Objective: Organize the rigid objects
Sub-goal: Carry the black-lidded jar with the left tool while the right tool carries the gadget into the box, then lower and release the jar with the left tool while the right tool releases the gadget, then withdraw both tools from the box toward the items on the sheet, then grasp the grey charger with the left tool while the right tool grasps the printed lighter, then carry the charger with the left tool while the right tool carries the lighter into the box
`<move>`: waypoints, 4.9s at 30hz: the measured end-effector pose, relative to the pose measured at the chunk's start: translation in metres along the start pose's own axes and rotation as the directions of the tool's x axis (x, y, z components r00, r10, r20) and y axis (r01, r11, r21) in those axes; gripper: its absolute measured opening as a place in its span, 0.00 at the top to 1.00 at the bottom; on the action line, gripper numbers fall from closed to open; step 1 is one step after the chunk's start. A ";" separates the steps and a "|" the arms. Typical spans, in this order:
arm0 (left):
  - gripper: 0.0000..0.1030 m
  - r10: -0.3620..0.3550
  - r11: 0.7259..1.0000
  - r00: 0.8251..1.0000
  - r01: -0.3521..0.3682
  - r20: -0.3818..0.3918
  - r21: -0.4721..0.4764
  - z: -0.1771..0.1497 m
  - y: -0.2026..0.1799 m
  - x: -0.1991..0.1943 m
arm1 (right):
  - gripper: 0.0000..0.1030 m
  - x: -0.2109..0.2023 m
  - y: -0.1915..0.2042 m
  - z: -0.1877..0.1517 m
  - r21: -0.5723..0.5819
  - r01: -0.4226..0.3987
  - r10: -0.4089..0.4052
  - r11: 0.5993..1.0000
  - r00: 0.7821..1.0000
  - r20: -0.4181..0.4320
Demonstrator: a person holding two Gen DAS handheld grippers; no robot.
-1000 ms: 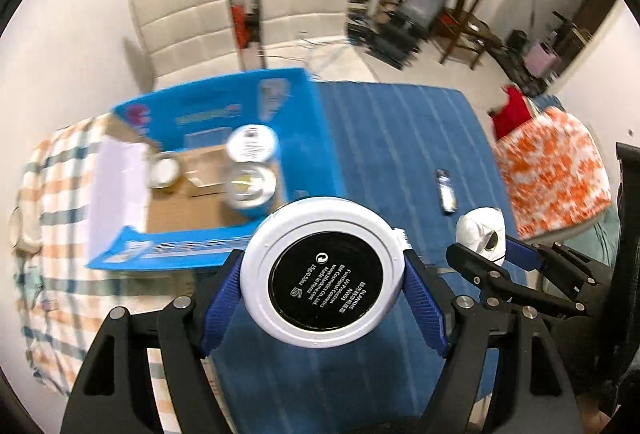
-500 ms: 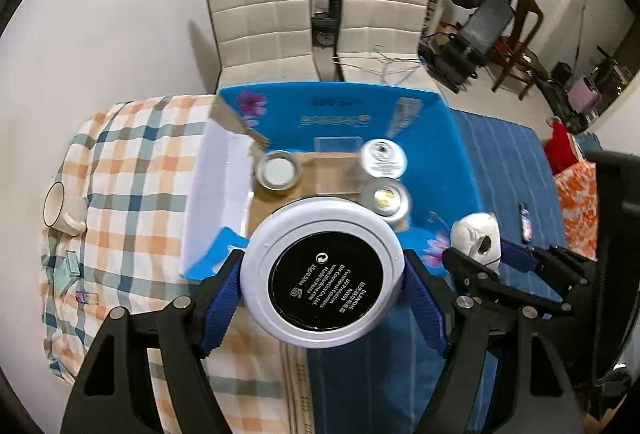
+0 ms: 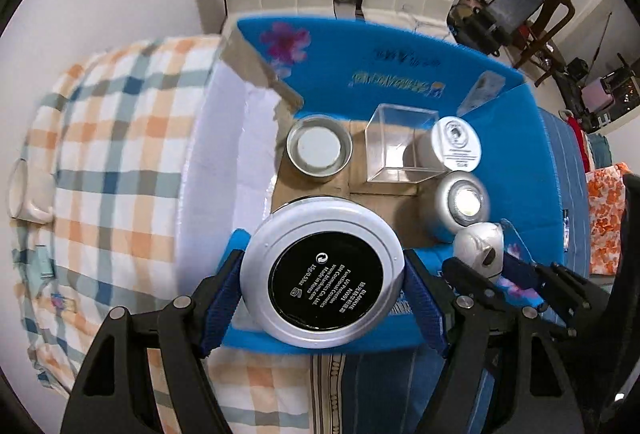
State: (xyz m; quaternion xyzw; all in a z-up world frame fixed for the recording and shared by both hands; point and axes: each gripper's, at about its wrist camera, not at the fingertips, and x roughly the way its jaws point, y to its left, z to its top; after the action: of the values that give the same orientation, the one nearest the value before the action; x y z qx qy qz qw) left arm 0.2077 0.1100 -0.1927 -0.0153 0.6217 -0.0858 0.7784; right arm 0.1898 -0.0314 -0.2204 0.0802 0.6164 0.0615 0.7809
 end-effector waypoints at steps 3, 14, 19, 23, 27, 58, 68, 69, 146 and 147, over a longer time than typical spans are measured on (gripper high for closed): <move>0.28 -0.035 0.999 0.998 0.034 -0.056 -0.016 0.009 0.007 0.020 | 0.53 0.017 0.004 0.003 0.001 -0.025 0.025 1.000 0.999 -0.026; 0.27 -0.076 0.997 0.969 0.072 -0.234 -0.025 0.023 0.009 0.073 | 0.53 0.062 0.006 0.018 0.048 -0.040 0.044 0.998 0.995 -0.088; 0.27 -0.048 0.999 0.961 0.045 -0.271 -0.019 0.027 0.008 0.088 | 0.53 0.079 0.008 0.026 0.055 -0.012 0.019 0.998 0.992 -0.127; 0.27 -0.034 0.999 0.952 0.033 -0.304 -0.007 0.024 0.005 0.098 | 0.53 0.086 0.010 0.027 0.053 0.011 -0.003 0.999 0.988 -0.156; 0.27 -0.044 0.999 0.944 0.044 -0.328 -0.009 0.022 0.005 0.100 | 0.52 0.097 0.011 0.029 0.058 0.036 -0.024 0.998 0.980 -0.197; 0.00 0.119 0.993 0.987 -0.120 0.107 0.008 -0.019 -0.014 -0.060 | 0.07 -0.062 -0.006 -0.016 0.009 0.120 -0.120 0.993 0.992 0.034; 0.00 0.108 0.994 0.970 -0.108 0.218 -0.014 -0.039 -0.035 -0.120 | 0.07 -0.156 -0.010 -0.042 -0.022 0.092 -0.087 0.996 0.985 0.151; 0.00 0.109 0.994 0.969 -0.109 0.222 -0.015 -0.041 -0.037 -0.123 | 0.07 -0.163 -0.012 -0.044 -0.024 0.087 -0.082 0.996 0.984 0.160; 0.43 0.148 0.969 0.965 -0.098 -0.216 0.225 -0.082 -0.359 0.139 | 0.64 -0.018 -0.448 -0.159 0.391 0.193 -0.123 0.900 0.973 -0.195; 0.39 0.152 0.968 0.965 -0.102 -0.214 0.228 -0.080 -0.361 0.141 | 0.64 -0.018 -0.445 -0.158 0.386 0.199 -0.131 0.901 0.972 -0.195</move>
State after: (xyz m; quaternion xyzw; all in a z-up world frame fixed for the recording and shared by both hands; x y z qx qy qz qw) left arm 0.1181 -0.2605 -0.2998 0.1191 0.6945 -0.1032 0.7020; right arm 0.0308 -0.4626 -0.3285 0.1811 0.6827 -0.1267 0.6964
